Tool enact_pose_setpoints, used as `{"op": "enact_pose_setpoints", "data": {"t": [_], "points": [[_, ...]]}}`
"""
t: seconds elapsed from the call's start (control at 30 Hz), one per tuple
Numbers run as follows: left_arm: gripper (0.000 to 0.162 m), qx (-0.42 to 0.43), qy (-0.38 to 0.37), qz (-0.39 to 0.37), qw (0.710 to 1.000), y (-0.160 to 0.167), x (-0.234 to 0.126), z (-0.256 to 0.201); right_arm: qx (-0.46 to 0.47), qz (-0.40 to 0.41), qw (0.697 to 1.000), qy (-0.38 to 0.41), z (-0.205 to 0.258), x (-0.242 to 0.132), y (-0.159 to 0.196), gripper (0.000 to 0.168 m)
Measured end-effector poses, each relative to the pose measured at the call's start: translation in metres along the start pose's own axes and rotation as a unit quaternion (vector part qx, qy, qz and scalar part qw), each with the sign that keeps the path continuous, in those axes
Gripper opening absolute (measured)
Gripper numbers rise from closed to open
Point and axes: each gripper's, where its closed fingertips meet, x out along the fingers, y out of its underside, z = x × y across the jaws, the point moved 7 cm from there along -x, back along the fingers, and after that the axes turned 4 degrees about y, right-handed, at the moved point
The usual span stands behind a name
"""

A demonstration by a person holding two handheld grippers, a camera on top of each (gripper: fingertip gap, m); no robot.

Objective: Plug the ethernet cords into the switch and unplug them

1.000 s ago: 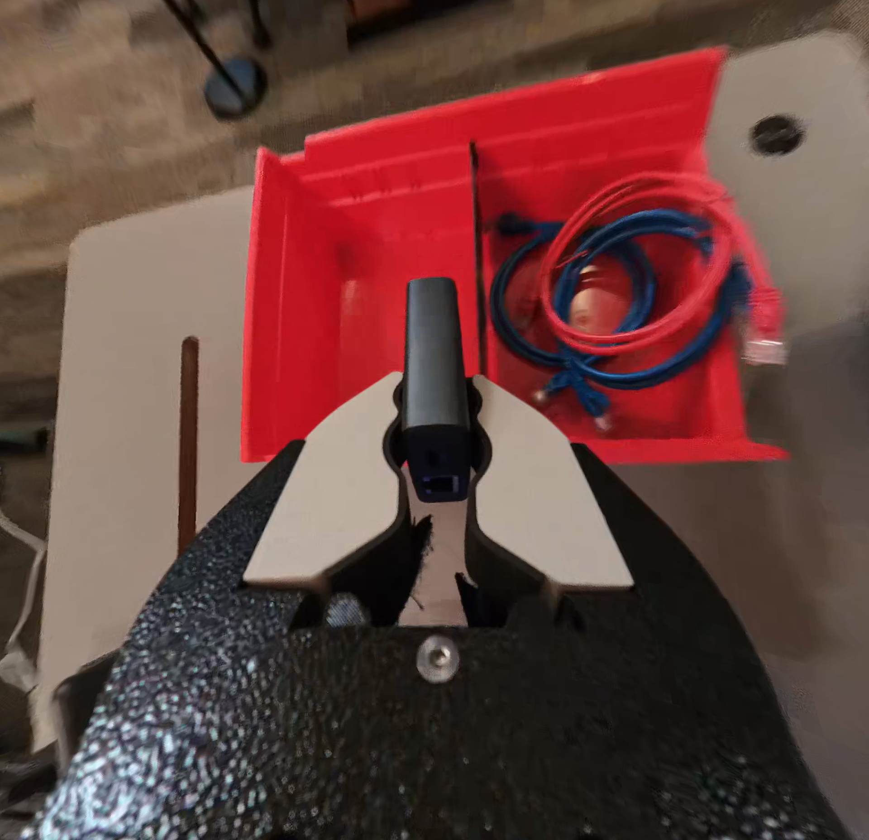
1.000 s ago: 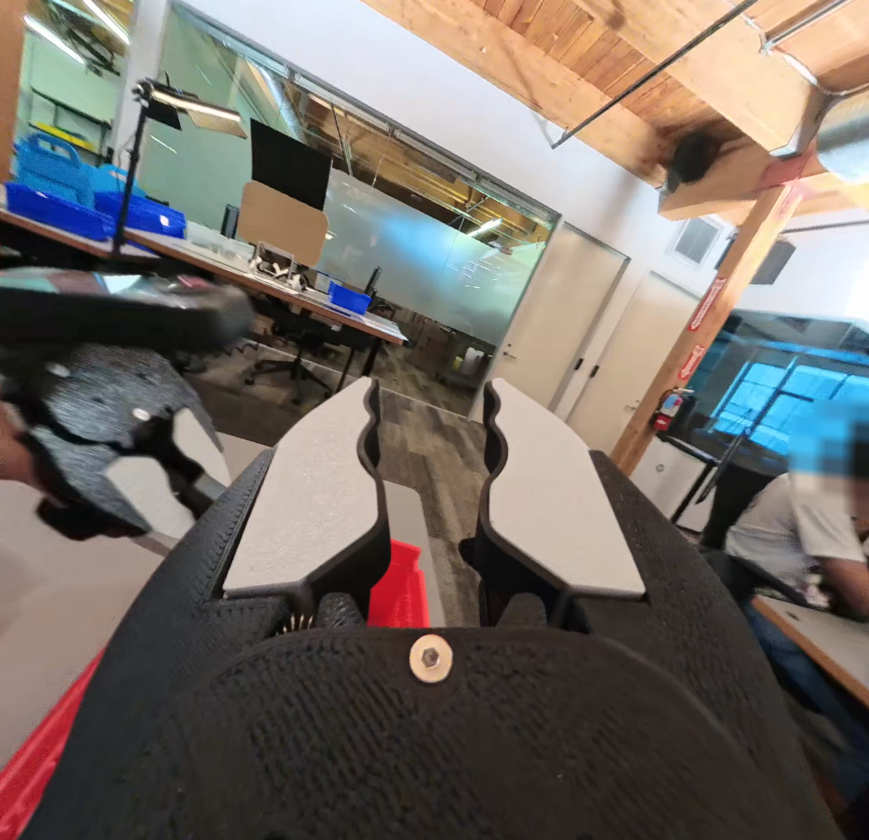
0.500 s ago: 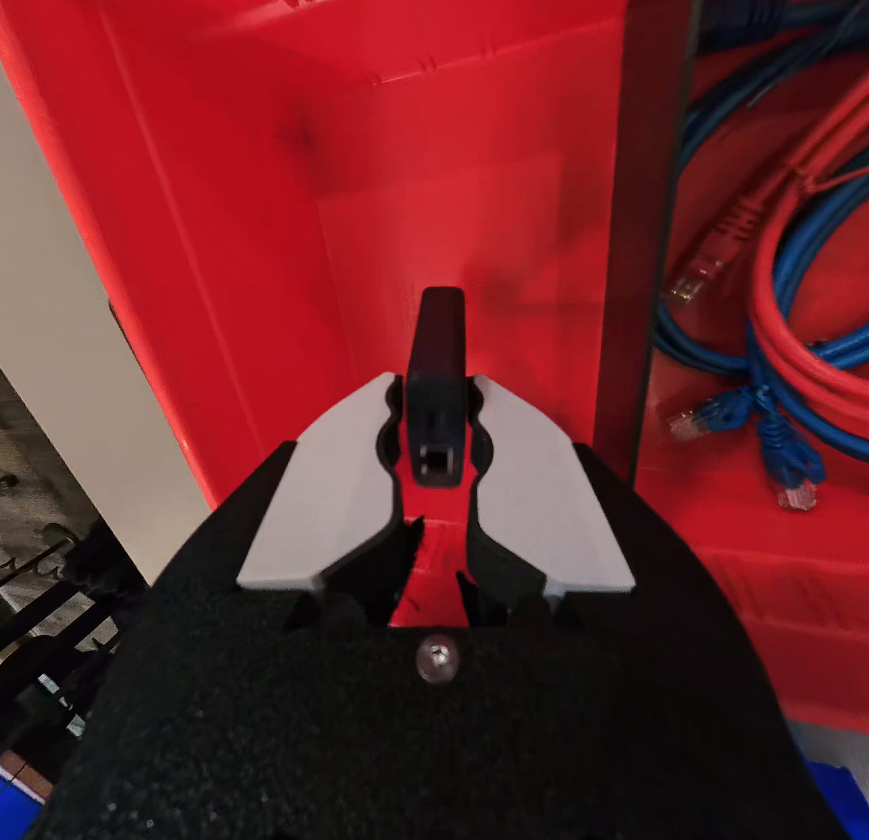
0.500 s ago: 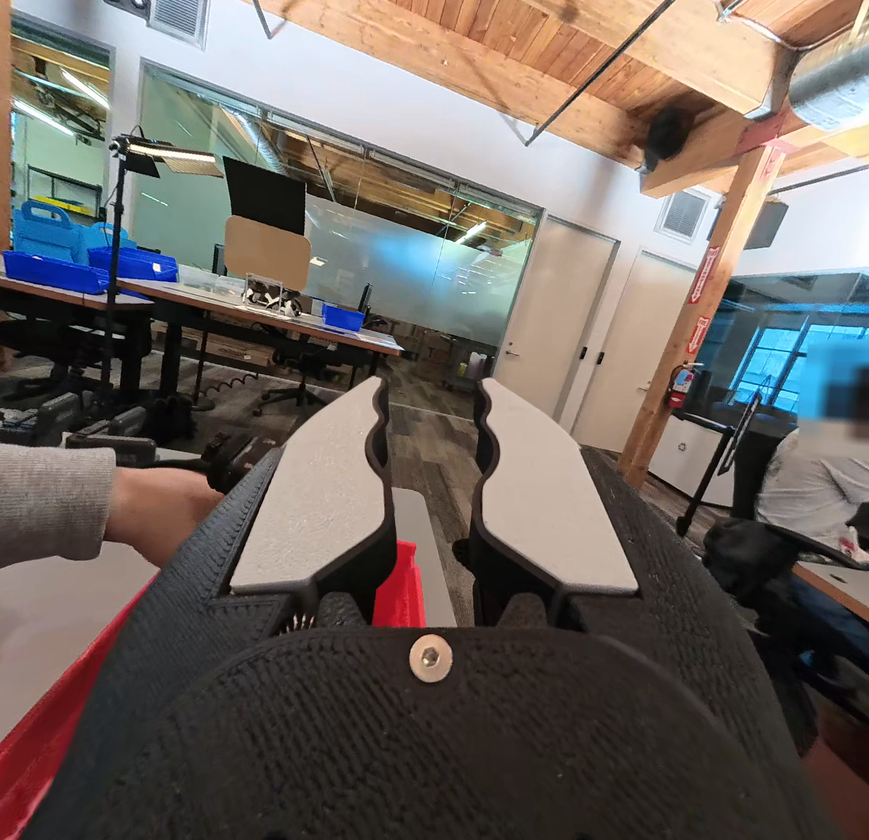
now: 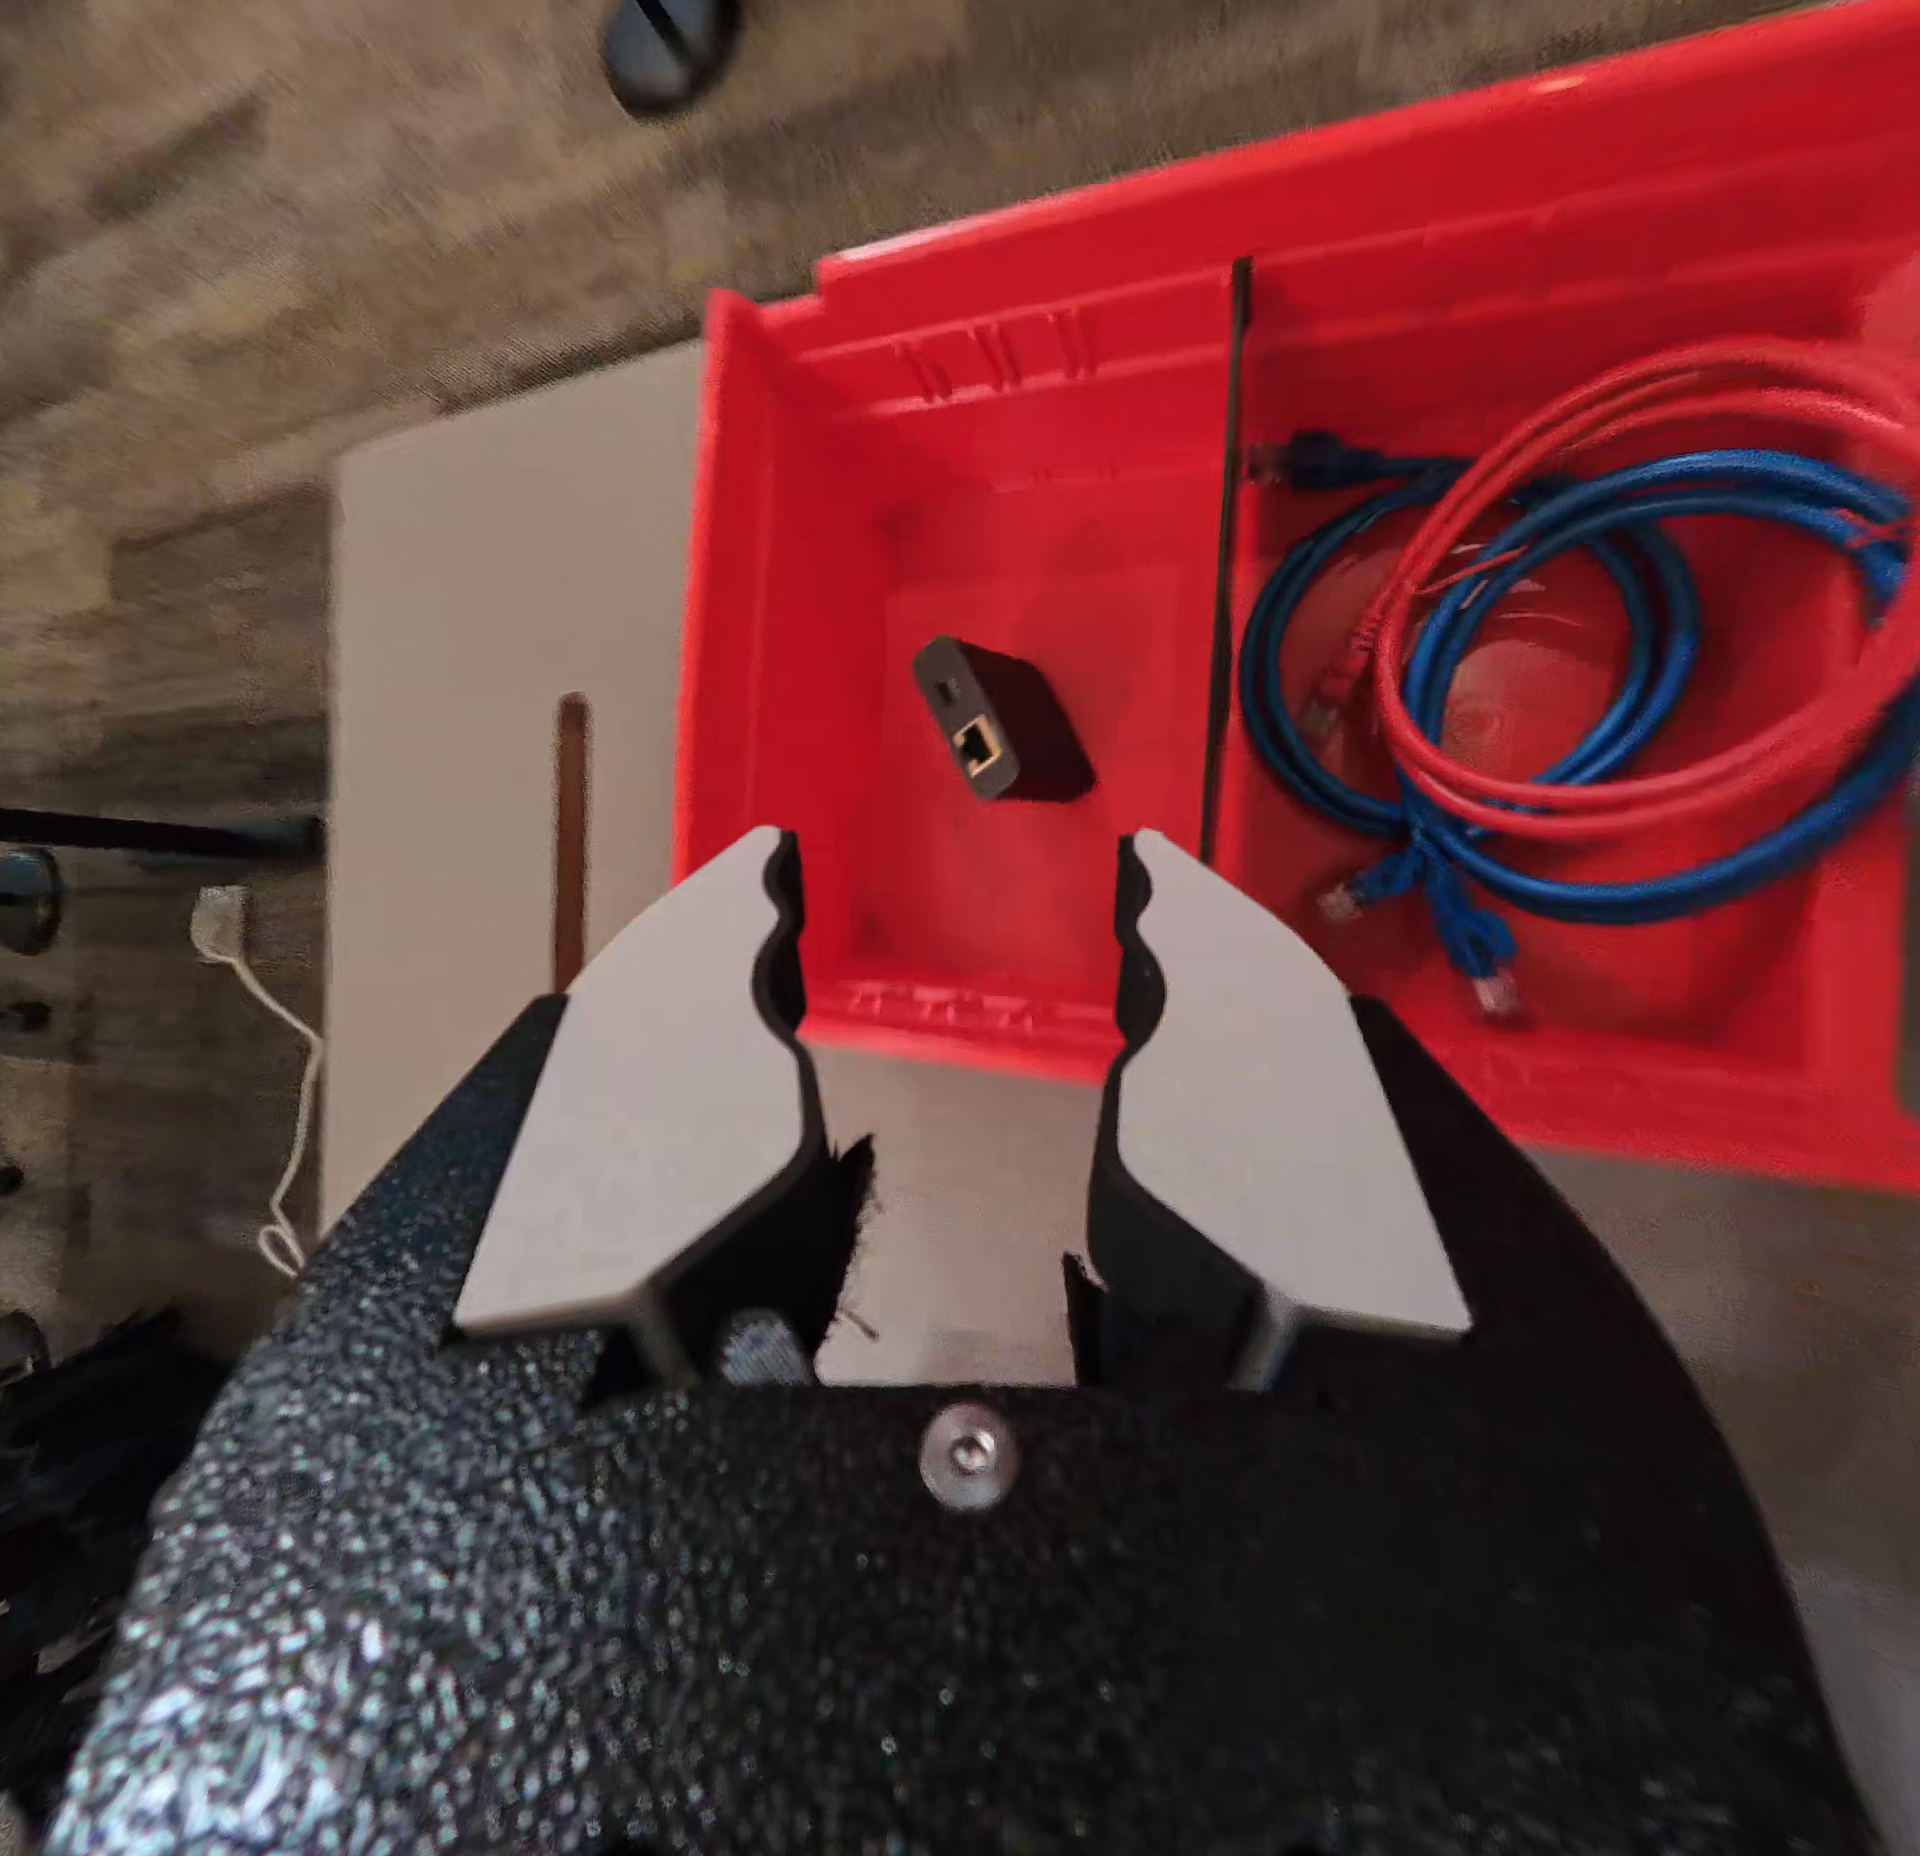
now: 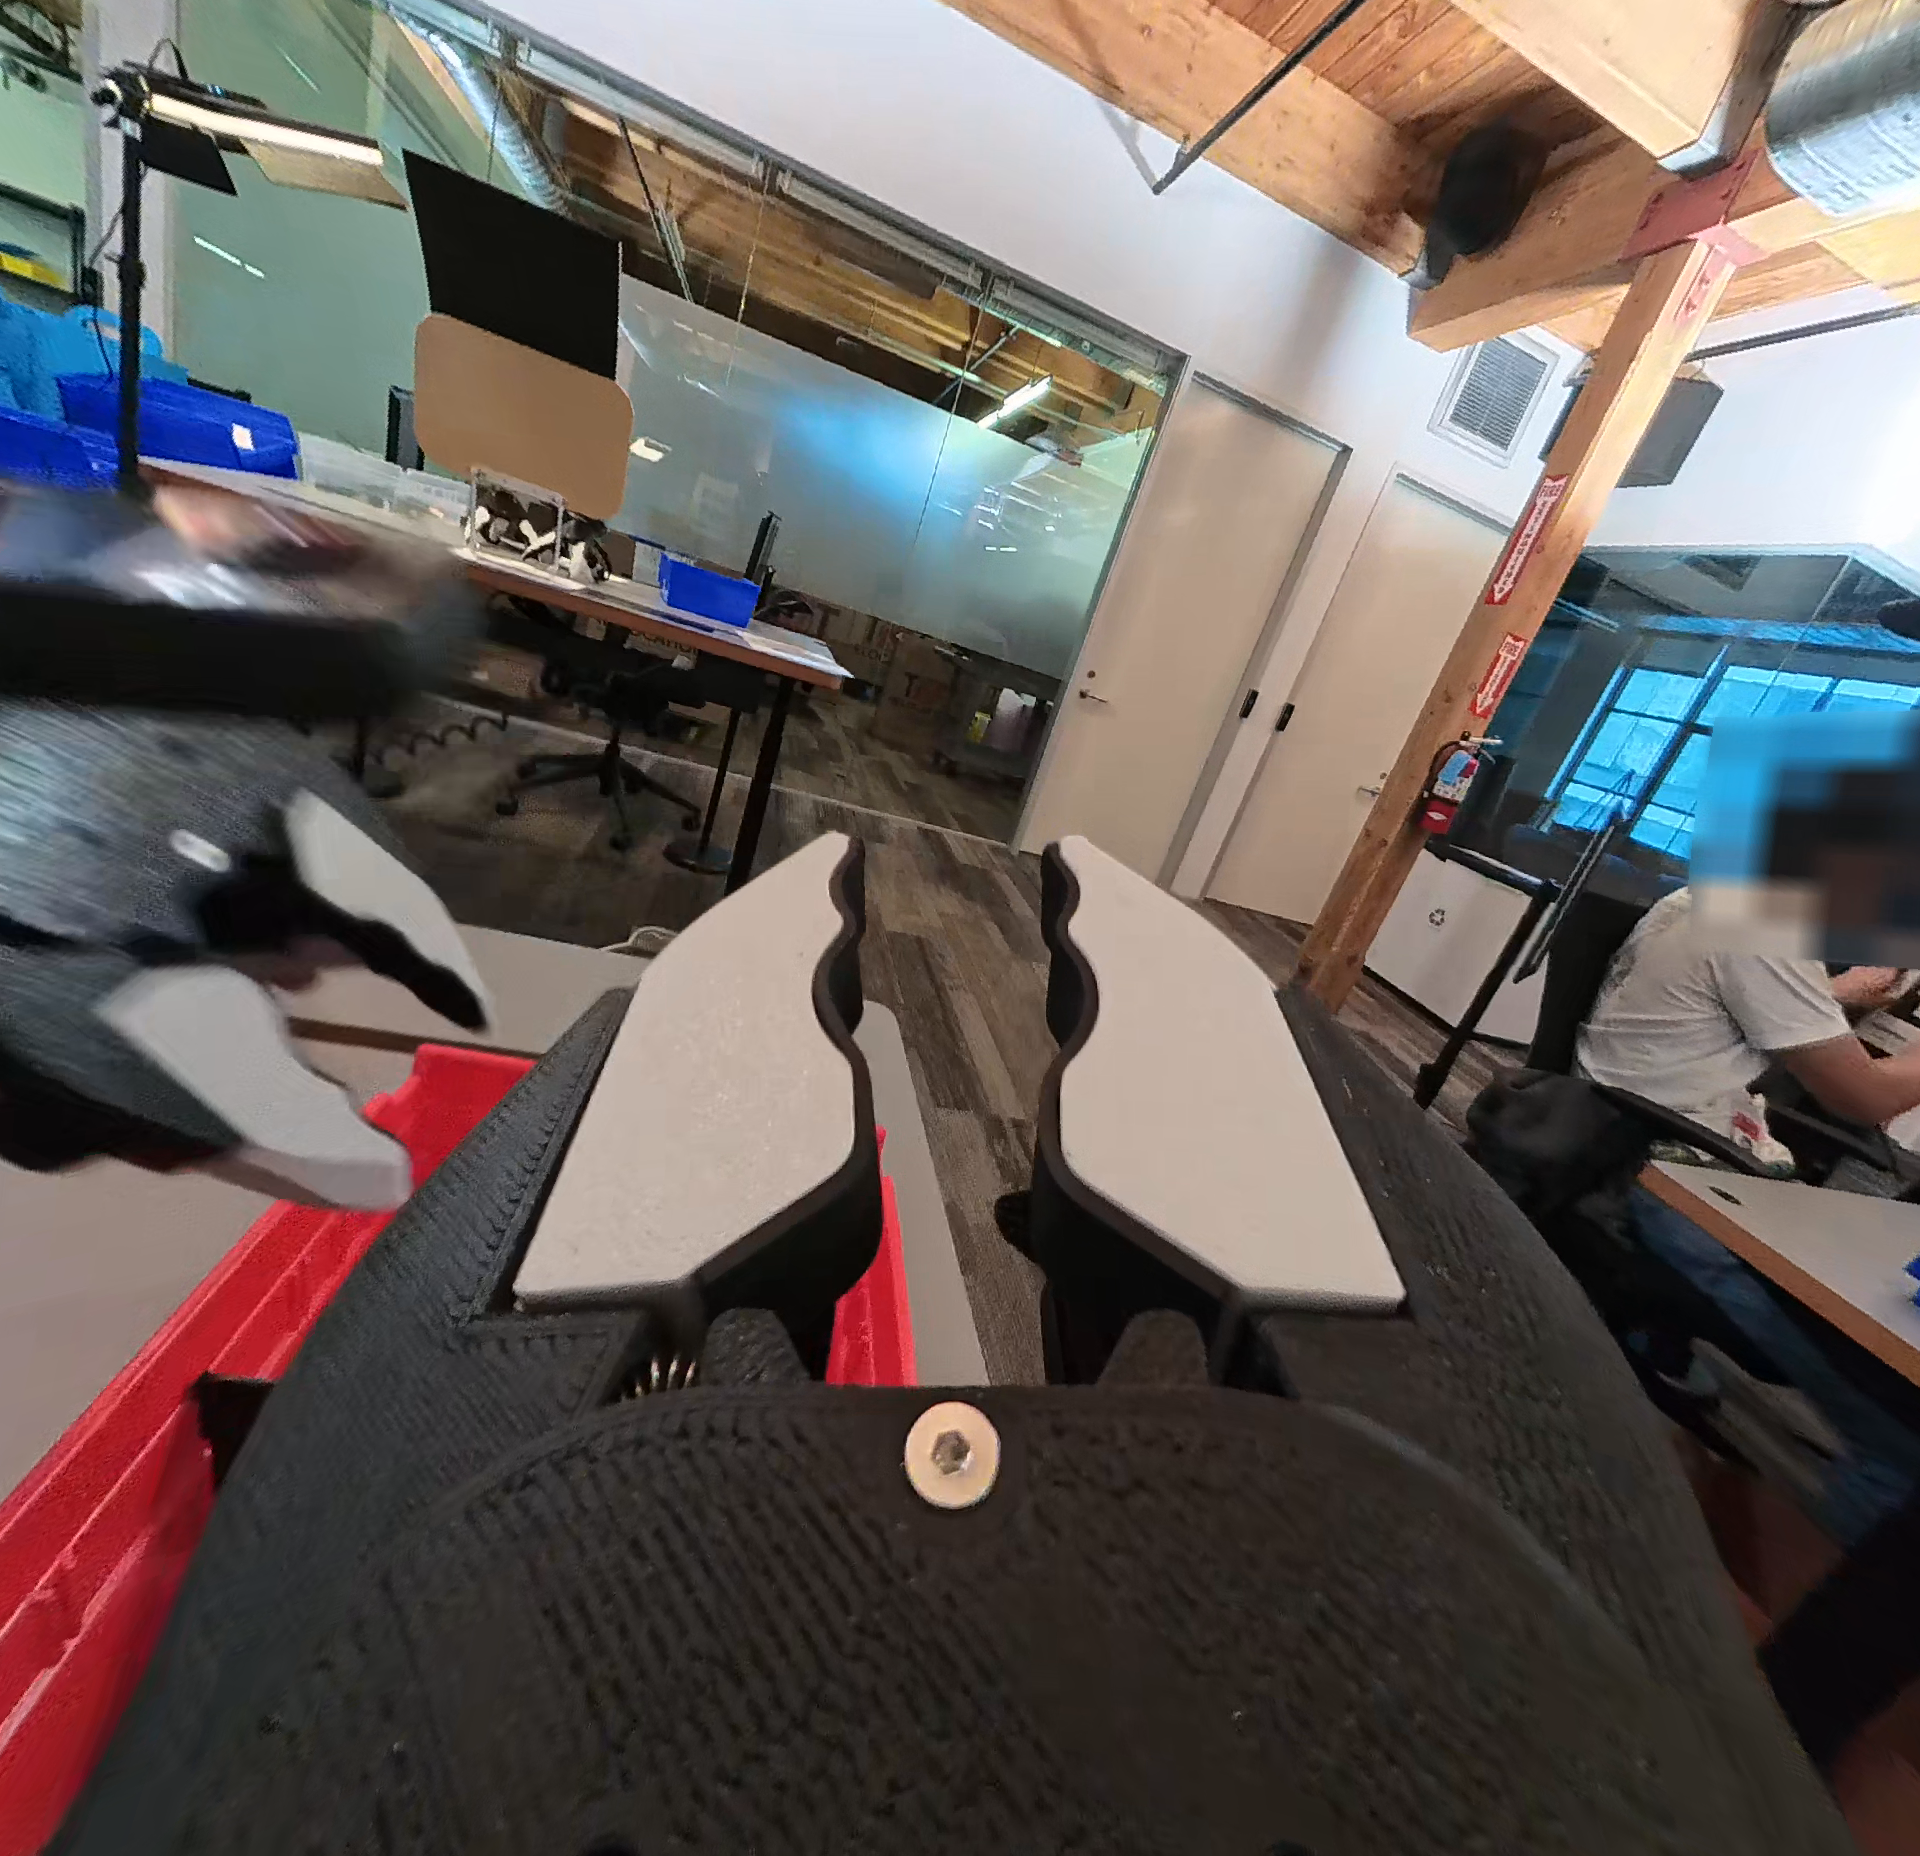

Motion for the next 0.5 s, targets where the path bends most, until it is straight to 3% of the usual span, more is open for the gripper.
{"op": "enact_pose_setpoints", "data": {"t": [0.03,0.17,0.3,0.37,0.5], "points": [[0.057,-0.002,-0.020,-0.022,1.000,0.008,-0.022,-0.002,-0.004,0.006,1.000,-0.002,0.003,0.002,0.000,0.031],[0.059,-0.043,-0.083,-0.090,0.992,0.057,-0.111,-0.017,-0.034,0.027,0.999,-0.019,0.021,0.010,0.000,0.031],[0.057,-0.121,-0.179,-0.134,0.967,0.130,-0.190,-0.037,-0.074,0.046,0.996,-0.037,0.046,0.017,-0.003,0.030],[0.055,-0.157,-0.252,-0.149,0.943,0.172,-0.224,-0.049,-0.087,0.056,0.994,-0.044,0.058,0.020,-0.005,0.030],[0.051,-0.209,-0.423,-0.079,0.878,0.259,-0.272,-0.069,-0.117,0.065,0.989,-0.054,0.081,0.023,-0.012,0.029]]}}
